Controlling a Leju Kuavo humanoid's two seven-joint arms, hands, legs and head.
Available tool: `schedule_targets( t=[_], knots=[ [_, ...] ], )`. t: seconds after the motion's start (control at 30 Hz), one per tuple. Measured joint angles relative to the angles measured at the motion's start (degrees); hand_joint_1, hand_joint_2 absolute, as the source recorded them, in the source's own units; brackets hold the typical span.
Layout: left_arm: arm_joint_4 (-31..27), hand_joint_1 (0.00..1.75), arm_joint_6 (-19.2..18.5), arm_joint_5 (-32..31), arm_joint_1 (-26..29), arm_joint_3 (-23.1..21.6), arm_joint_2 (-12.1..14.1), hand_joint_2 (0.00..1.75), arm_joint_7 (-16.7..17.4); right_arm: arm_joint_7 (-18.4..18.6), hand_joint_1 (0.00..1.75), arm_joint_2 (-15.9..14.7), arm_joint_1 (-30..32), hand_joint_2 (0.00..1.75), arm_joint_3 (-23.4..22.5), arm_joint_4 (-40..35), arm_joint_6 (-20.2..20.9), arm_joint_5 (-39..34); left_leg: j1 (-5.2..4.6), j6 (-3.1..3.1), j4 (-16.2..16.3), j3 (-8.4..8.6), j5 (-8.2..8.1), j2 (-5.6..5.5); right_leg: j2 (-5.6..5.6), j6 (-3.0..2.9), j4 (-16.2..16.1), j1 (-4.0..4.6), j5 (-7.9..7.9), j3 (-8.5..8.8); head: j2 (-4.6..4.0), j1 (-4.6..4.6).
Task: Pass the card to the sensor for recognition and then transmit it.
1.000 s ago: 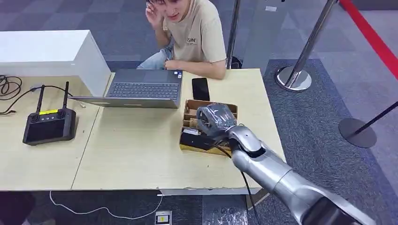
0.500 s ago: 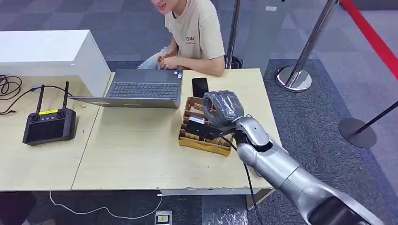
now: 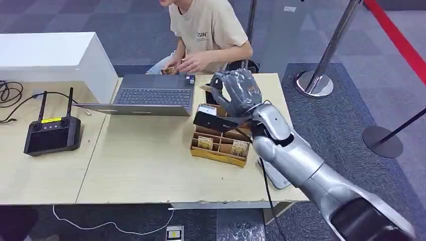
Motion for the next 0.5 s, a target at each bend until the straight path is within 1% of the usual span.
schedule_targets(
  t=[0.1, 0.27, 0.37, 0.4, 0.5],
  knots=[
    [0.00, 0.00, -0.20, -1.00, -1.13, -0.55, -0.43, 1.75, 0.96, 0.04, 1.75, 1.81, -2.93, 1.75, 0.57, 2.03, -0.07, 2.55, 0.01, 0.00, 0.00, 0.00, 0.01, 0.00, -0.01, 0.00, 0.01, 0.01, 0.00, 0.00, 0.00, 0.00],
    [0.00, 0.00, -0.20, -1.92, -1.67, -1.36, -0.68, 1.75, 1.18, 1.49, 1.75, 2.58, -6.30, 1.75, 2.41, 5.33, 2.63, 10.15, 0.01, 0.00, 0.00, -0.07, 0.00, 0.01, 0.00, 0.00, 0.00, 0.00, 0.00, -0.06, 0.00, 0.02],
    [0.00, 0.00, -0.26, -2.23, -1.84, -1.55, -0.68, 1.75, 1.18, 2.64, 1.75, 2.97, -7.12, 1.75, 3.47, 6.81, 3.43, 12.17, 0.00, 0.00, 0.00, -0.14, 0.00, -0.01, -0.01, 0.00, 0.00, 0.00, 0.00, -0.09, 0.00, 0.00],
    [0.00, 0.00, -0.88, -2.45, -1.89, -1.71, -0.68, 1.75, 1.18, 2.86, 1.75, 3.36, -7.50, 1.75, 3.89, 7.67, 3.39, 13.05, 0.00, 0.00, 0.00, -0.16, 0.00, -0.01, 0.00, 0.00, 0.00, 0.00, 0.00, -0.11, 0.00, 0.02],
    [0.02, 0.00, -3.06, -3.47, -2.68, -2.31, -0.26, 1.75, 2.05, 3.19, 1.75, 5.96, -9.14, 1.75, 5.27, 12.84, 2.58, 15.08, 0.01, 0.00, 0.00, -0.17, 0.00, -0.02, -0.01, 0.00, 0.00, 0.01, 0.00, -0.14, 0.00, 0.02]
  ],
)
